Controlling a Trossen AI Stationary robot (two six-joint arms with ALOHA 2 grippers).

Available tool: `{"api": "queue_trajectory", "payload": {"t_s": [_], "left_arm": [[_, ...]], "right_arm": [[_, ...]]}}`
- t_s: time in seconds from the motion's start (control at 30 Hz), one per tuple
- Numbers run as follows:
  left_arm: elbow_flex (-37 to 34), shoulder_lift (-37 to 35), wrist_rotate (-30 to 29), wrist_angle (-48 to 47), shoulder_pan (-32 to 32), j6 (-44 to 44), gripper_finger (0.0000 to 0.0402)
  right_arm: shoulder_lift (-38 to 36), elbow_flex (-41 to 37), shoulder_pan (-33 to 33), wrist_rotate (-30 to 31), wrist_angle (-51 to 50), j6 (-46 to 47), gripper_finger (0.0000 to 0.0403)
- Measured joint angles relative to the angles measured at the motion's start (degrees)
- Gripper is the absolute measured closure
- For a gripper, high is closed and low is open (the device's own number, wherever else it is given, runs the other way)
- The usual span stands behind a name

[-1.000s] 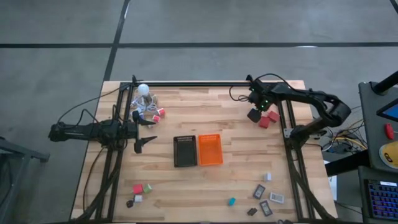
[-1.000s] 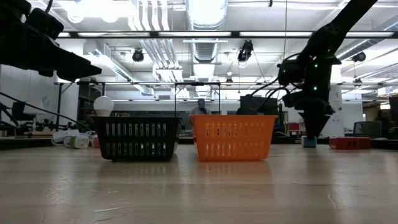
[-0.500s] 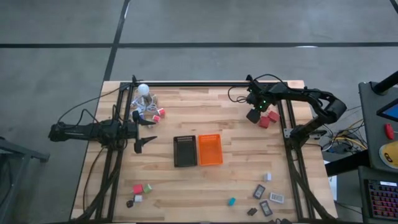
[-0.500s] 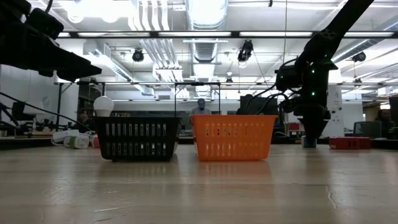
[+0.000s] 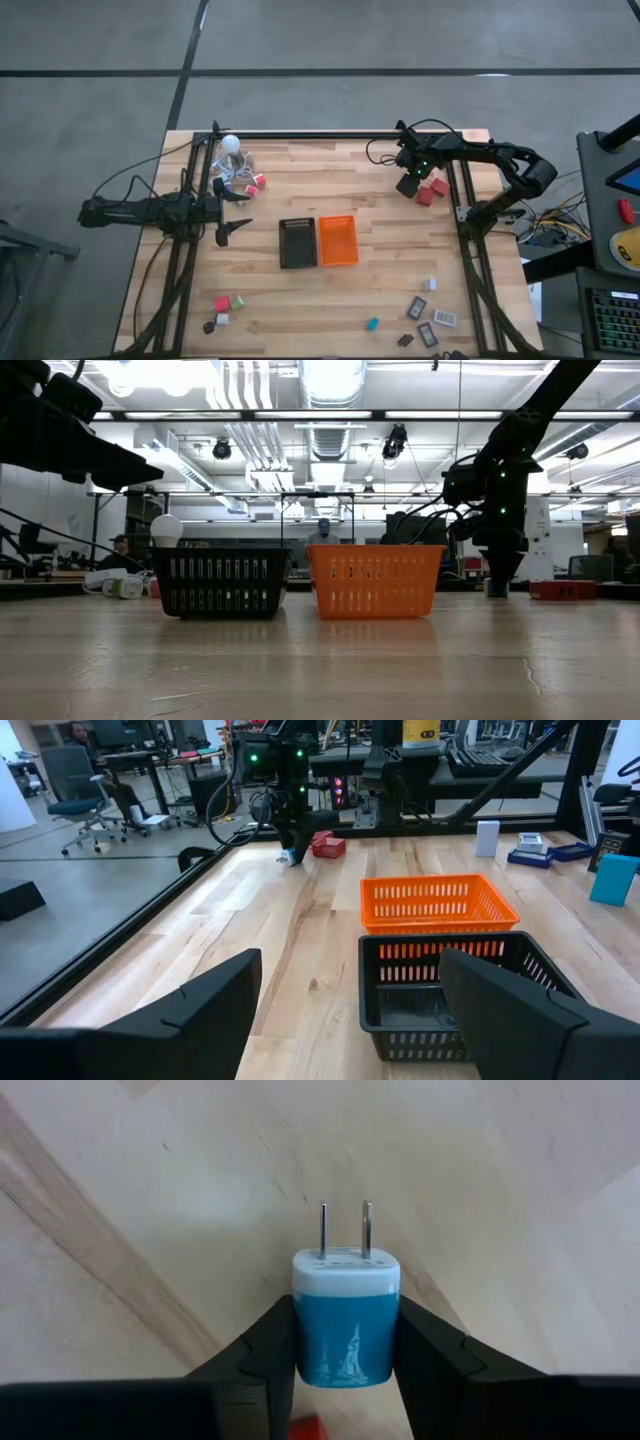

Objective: Pick & Place Office items
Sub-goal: Put the blue charger adapter into the orange bin

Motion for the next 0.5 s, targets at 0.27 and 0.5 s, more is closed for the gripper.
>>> {"api": "queue_trajectory", "payload": {"t_s": [0.27,0.5], "left_arm": [[0.0,0.0,0.0,0.0,0.0,0.0,0.0092],[0.0,0.0,0.0,0.0,0.0,0.0,0.0092]], "right_arm": [[-1.2,0.1,0.0,-0.5,-0.2,0.6,0.0268],[-7.1,3.6,0.6,-3.1,-3.2,3.9,0.0269]]}}
